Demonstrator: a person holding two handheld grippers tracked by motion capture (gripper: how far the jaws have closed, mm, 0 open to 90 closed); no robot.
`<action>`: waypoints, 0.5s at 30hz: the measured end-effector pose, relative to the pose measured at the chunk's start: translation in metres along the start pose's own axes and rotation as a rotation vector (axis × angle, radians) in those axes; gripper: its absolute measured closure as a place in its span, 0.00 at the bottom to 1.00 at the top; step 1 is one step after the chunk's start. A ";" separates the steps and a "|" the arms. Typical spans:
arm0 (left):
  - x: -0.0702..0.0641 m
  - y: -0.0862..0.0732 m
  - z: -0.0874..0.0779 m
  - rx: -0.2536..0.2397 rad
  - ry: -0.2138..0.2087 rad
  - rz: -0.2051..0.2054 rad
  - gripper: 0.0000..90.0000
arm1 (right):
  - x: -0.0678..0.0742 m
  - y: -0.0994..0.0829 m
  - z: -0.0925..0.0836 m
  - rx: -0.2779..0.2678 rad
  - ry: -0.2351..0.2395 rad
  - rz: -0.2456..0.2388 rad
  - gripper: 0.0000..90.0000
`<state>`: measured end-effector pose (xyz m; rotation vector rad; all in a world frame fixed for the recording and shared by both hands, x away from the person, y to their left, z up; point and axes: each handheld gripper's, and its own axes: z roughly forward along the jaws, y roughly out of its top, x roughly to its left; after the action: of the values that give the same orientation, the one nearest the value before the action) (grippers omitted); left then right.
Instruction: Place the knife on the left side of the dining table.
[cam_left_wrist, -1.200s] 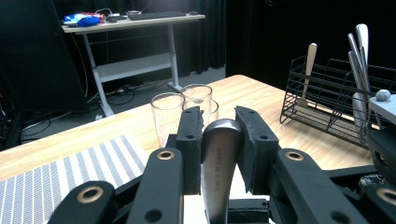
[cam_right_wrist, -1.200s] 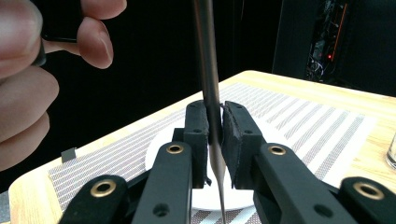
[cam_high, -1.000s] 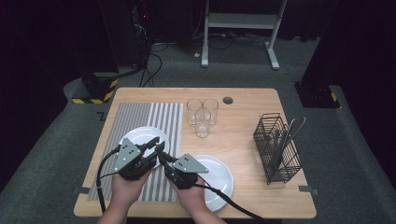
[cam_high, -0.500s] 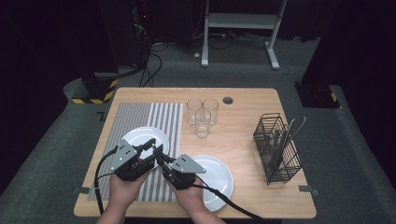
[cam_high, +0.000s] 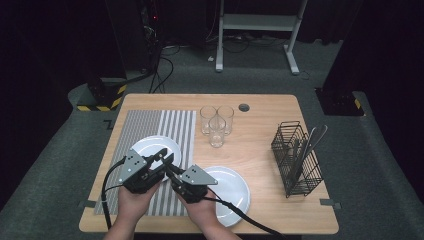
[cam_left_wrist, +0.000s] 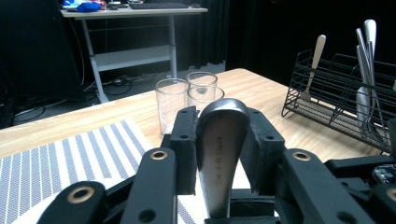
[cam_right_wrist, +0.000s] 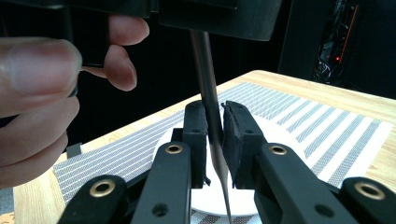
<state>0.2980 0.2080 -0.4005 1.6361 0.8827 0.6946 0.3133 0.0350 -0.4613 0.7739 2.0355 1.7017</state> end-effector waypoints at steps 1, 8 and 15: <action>0.000 0.000 0.000 0.000 0.000 0.000 0.78 | 0.000 0.000 0.000 0.000 0.000 0.000 0.88; -0.001 -0.001 -0.001 -0.001 0.025 0.025 0.81 | -0.001 0.000 0.000 0.005 0.010 0.016 0.87; 0.003 -0.001 -0.001 0.004 0.033 0.016 0.81 | -0.002 0.001 -0.006 0.008 0.019 0.030 0.80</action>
<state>0.2988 0.2114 -0.4017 1.6409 0.8959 0.7335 0.3115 0.0294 -0.4595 0.7982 2.0542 1.7247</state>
